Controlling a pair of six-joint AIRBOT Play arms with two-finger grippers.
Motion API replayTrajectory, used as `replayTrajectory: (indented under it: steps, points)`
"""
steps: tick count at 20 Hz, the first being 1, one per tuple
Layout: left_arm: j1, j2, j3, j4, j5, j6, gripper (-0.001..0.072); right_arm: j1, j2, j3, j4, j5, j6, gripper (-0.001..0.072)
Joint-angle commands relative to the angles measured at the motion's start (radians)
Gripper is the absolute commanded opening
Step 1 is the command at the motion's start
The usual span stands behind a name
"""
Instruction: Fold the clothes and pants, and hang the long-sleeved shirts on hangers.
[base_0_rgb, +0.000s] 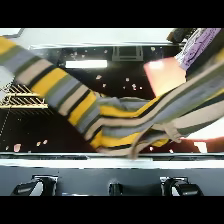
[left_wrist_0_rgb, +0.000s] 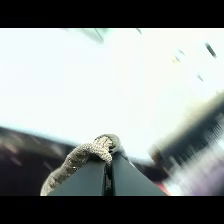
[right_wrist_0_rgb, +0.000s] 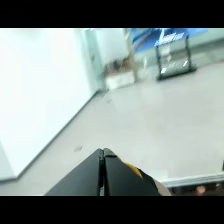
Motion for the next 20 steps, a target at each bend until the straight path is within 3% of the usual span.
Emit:
replayTrajectory:
  steps: [1,6,9,14,17,20]
  points:
    - [0.043,0.108,0.001,0.267,0.009,-0.202,0.0015,-0.001,0.039,0.023,-0.158,0.032,0.127,0.0024]
    - [0.043,-0.032,0.001,0.274,-0.017,-0.193,0.0015,-0.001,-0.222,0.023,-0.159,0.037,0.204,0.0024]
    - [0.024,-0.235,0.001,0.273,0.011,-0.194,0.0015,0.002,-0.47,0.023,-0.145,0.04,0.347,0.0025]
    - [-0.074,-0.663,0.001,0.274,0.118,-0.19,0.0015,0.002,-0.899,0.023,-0.04,0.031,0.46,0.0034]
    - [-0.134,-0.859,0.001,0.272,0.109,-0.203,0.0016,0.002,-1.1,0.023,0.097,0.015,0.455,0.0078]
    - [-0.184,-0.954,0.001,0.222,0.051,-0.22,0.002,0.002,-1.176,0.023,0.146,0.077,0.288,0.0085]
